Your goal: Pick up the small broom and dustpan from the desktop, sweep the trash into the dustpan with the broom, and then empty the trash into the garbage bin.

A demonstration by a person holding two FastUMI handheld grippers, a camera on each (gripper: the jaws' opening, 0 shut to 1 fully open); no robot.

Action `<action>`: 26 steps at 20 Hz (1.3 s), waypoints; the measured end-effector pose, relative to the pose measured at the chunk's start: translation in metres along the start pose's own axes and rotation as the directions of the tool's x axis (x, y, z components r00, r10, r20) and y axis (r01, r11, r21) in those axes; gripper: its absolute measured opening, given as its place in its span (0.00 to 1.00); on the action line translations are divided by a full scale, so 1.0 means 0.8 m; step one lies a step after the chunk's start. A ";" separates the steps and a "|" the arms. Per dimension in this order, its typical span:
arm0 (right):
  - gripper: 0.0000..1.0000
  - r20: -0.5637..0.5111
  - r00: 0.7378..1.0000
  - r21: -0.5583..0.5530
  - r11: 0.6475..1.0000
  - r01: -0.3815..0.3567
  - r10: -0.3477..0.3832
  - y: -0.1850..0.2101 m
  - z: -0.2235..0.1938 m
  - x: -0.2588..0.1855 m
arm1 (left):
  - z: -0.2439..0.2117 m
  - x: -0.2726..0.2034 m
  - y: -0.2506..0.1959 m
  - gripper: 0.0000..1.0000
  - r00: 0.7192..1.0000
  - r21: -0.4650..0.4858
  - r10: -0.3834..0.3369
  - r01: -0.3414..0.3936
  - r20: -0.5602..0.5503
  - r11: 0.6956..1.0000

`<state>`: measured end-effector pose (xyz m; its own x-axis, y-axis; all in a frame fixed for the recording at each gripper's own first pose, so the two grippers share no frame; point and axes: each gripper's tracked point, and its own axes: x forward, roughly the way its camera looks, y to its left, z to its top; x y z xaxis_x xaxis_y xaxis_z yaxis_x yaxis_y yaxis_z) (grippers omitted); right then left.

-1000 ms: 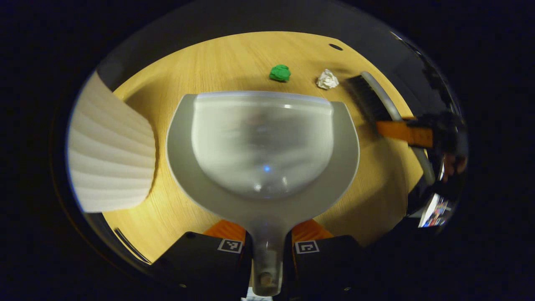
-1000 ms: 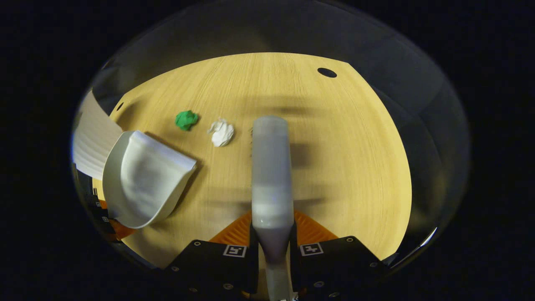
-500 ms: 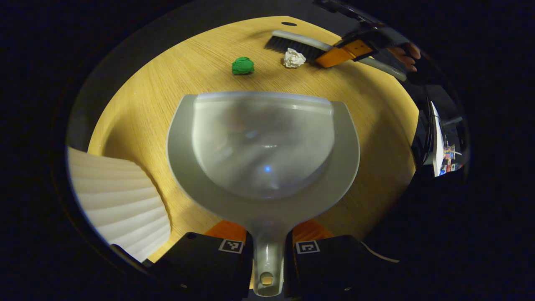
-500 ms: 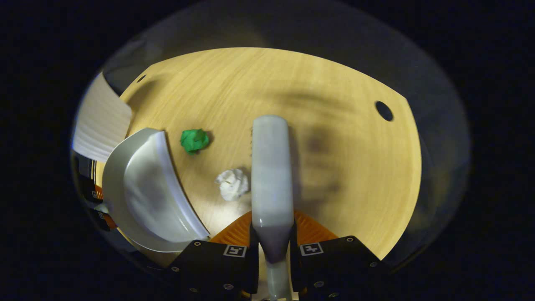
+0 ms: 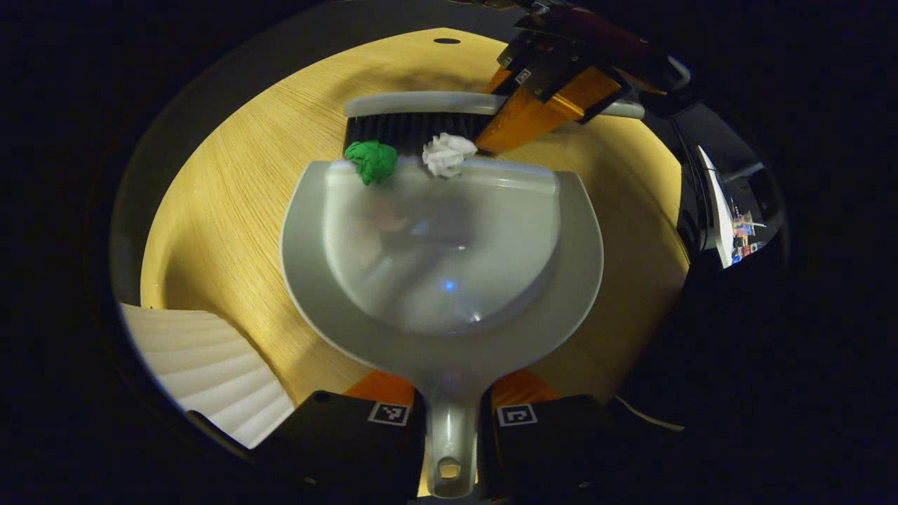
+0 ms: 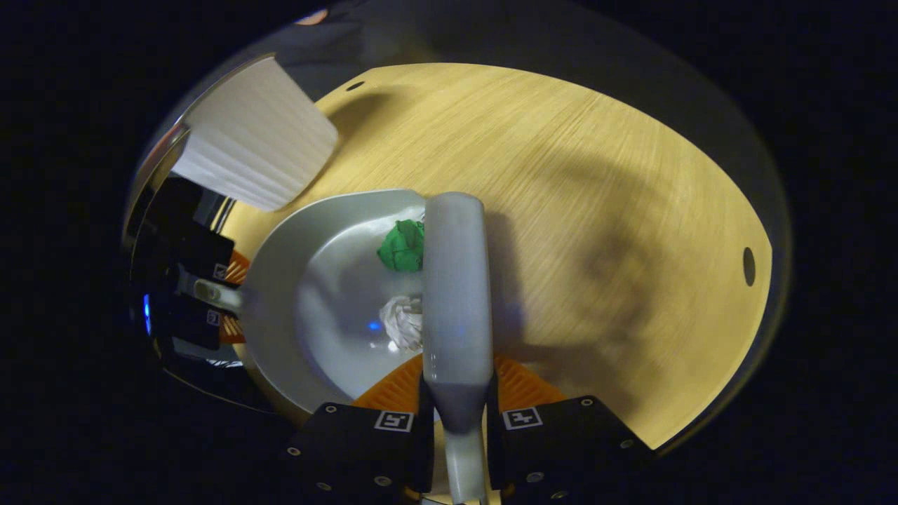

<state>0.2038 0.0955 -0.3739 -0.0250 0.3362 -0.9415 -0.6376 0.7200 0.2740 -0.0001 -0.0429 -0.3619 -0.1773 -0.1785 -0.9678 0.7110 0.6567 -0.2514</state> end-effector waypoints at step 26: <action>0.48 -0.037 0.940 0.656 0.701 0.280 -0.340 -0.013 -0.092 -0.016 | 0.020 -0.061 -0.024 0.31 0.976 -0.597 0.172 -0.059 0.133 0.800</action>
<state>0.1539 0.0393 -0.3795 0.1652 0.0484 -0.9851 0.0508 0.9971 0.0575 0.0061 -0.0588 -0.3093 0.0394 -0.1589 -0.9865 0.1727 0.9735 -0.1499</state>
